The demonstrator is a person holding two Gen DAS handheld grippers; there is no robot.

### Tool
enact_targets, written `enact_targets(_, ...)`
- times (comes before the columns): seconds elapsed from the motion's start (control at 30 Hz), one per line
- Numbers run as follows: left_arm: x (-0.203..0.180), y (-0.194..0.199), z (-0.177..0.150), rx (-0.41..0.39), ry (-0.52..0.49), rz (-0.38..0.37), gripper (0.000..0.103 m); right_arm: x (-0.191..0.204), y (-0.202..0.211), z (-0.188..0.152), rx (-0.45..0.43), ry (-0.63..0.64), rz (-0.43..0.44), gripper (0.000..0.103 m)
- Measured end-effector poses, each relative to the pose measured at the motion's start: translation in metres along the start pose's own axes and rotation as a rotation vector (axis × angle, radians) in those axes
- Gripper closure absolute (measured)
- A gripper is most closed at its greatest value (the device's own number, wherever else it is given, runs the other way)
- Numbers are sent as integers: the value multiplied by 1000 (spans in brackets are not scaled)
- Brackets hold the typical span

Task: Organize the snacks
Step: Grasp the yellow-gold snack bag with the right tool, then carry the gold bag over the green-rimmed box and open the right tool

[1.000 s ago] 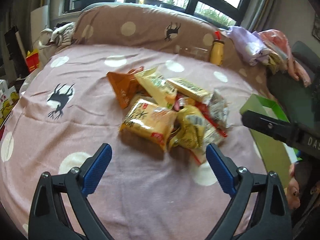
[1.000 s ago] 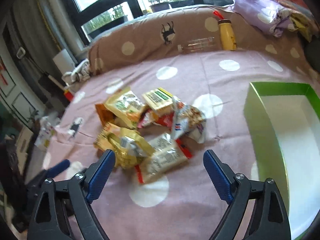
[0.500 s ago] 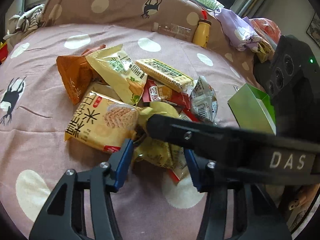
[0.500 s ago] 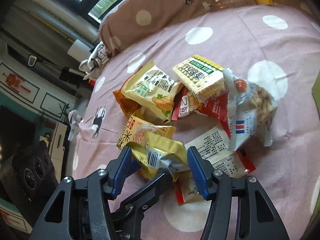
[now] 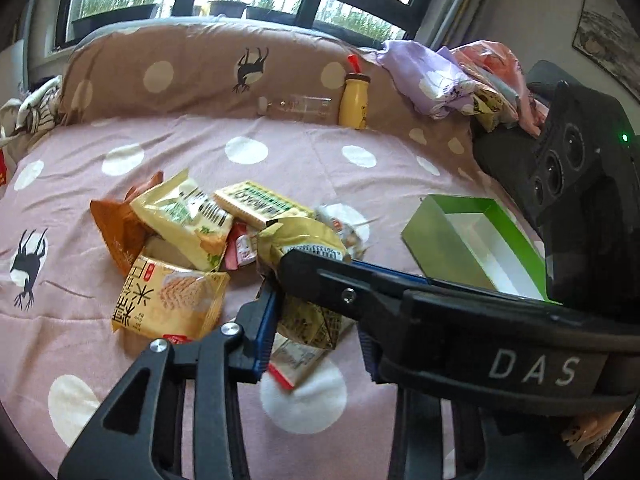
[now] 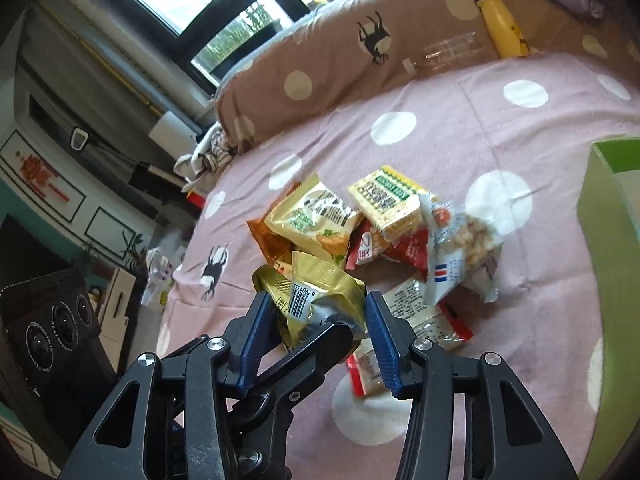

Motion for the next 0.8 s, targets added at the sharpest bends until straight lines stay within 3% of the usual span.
enact_targets(0.17, -47, 3, 18, -41, -82, -66, 68, -18, 54, 12, -112, -27, -40, 52)
enact_targets(0.33, -91, -13, 30, -33, -155, -139, 68, -49, 92, 20, -185, -83, -95, 52)
enact_targets(0.8, -183, -71, 20, 125, -248, -298, 68, -147, 136, 14, -212, -345, -222, 52)
Point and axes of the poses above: each gripper's, at about its wrist camera, not at the fingertips, and y roughly against the way its jaws point, x to its left, z to its top, the point moved 5 cm from there along -y, roughly the way its jaws point, and after that the axes turned 2 degrees about -x, right-handed, at the moved point
